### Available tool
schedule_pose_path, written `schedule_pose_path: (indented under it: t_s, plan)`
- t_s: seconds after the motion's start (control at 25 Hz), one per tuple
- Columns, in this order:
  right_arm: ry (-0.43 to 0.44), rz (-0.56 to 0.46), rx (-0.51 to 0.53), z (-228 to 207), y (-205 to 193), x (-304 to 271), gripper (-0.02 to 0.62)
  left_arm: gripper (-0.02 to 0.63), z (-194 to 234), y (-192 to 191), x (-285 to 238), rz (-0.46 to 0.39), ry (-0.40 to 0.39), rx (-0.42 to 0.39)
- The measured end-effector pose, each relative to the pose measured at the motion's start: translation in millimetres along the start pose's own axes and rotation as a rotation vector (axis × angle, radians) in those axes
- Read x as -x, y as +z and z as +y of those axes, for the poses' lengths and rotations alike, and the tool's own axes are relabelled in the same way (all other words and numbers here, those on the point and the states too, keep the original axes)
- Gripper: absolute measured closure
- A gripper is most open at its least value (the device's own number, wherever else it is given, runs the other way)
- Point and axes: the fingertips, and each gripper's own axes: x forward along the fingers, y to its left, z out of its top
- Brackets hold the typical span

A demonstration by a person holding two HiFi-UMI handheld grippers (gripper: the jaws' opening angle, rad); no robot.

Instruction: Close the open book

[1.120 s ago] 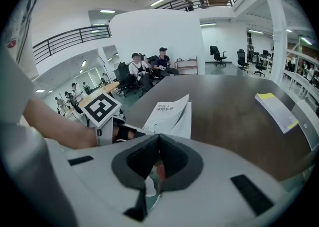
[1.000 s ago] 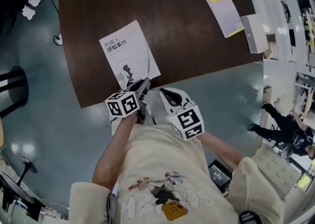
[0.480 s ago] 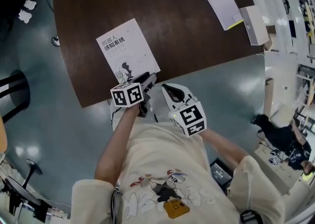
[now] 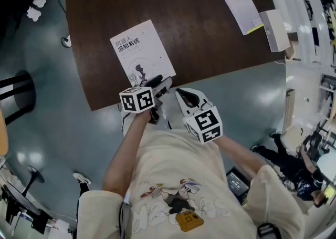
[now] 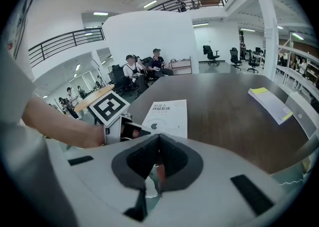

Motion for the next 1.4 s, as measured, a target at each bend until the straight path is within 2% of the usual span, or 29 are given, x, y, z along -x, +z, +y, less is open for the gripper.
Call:
schedule_pose_path:
  t_s: [0.24,0.4,0.52,0.56,0.76,0.84,0.96,1.16,1.4]
  plan:
    - [0.029,-0.019,0.009,11,6,-3,0.589,0.422,-11,15,33,-0.063,0.052,-0.095]
    - [0.052,-0.044,0.031,20,14,-4,0.589,0.495,-19,24,63,-0.123,0.113,-0.167]
    - [0.065,-0.065,0.047,24,20,0,0.589,0.589,-27,24,81,-0.155,0.182,-0.216]
    - [0.071,-0.071,0.050,25,22,1,0.589,0.600,-32,24,86,-0.163,0.198,-0.230]
    - [0.124,-0.112,0.050,30,36,-1,0.590,0.600,-55,24,109,-0.204,0.279,-0.298]
    - [0.136,-0.130,0.058,38,40,0,0.591,0.600,-67,21,123,-0.229,0.285,-0.321]
    - [0.141,-0.143,0.079,49,42,2,0.591,0.600,-79,11,139,-0.263,0.279,-0.312]
    - [0.132,-0.140,0.096,70,24,15,0.591,0.600,-84,-23,158,-0.280,0.276,-0.300]
    - [0.106,-0.145,0.087,102,-4,42,0.591,0.600,-92,-51,194,-0.315,0.284,-0.325]
